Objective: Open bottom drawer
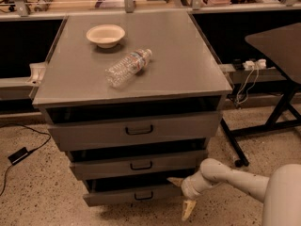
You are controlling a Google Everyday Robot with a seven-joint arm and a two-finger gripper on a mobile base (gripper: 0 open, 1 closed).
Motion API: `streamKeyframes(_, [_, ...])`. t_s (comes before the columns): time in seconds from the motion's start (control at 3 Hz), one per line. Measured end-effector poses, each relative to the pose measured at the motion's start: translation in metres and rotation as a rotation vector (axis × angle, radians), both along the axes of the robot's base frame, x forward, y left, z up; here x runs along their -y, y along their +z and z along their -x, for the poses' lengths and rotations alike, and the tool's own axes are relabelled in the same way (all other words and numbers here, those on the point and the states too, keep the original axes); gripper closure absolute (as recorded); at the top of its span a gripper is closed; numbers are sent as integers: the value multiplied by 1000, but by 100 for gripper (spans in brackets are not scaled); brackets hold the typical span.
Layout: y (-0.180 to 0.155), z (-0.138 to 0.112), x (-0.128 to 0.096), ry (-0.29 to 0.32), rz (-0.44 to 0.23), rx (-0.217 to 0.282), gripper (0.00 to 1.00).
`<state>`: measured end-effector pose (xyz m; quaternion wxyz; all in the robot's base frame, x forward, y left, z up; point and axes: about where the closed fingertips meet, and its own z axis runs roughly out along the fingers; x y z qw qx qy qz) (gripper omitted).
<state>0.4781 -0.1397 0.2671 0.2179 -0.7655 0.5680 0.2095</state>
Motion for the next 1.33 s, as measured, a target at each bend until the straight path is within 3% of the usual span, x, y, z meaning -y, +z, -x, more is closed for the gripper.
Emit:
streamKeyframes(0.67, [-72, -20, -9, -51, -9, -30, 0])
streamKeyframes(1.33, [-92, -37, -10, -71, -6, -34, 33])
